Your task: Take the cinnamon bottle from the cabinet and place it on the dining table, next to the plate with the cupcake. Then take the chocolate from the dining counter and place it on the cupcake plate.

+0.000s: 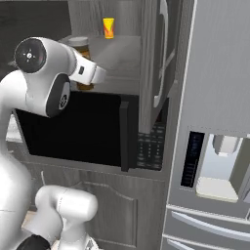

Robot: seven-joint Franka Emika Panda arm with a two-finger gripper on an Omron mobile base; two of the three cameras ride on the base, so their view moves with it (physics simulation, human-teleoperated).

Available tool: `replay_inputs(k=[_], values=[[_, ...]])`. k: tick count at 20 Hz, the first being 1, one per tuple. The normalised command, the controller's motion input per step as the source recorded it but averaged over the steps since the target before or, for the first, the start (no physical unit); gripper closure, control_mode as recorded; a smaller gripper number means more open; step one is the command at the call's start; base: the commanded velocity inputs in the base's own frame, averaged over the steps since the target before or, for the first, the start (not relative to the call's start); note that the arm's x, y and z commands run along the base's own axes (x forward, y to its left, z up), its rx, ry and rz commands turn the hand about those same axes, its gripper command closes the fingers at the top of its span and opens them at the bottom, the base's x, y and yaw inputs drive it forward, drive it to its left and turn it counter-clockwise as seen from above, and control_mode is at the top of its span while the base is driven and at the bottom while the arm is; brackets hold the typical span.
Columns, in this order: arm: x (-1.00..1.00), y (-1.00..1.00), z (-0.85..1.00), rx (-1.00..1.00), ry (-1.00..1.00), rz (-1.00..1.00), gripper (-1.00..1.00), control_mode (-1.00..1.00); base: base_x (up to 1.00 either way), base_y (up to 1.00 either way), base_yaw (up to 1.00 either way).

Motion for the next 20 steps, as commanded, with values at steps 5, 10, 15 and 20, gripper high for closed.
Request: replay_inputs(k=[5,10,15,20], values=[[-1.0,0.43,-0.02,0.07,-0.02,0.08,1.0,-1.0,0.0,0.0,0.0],[-0.48,0.33,-0.14,-0.02,0.0,0.03,1.0,-1.0,0.0,0.0,0.0],[-0.03,0.02,-0.09,-0.05,0.05,0.0,1.0,1.0,-0.34,0.07,0.02],[0.0,0.0,0.0,0.0,0.0,0.0,1.0,1.0,-1.0,0.39,0.22]])
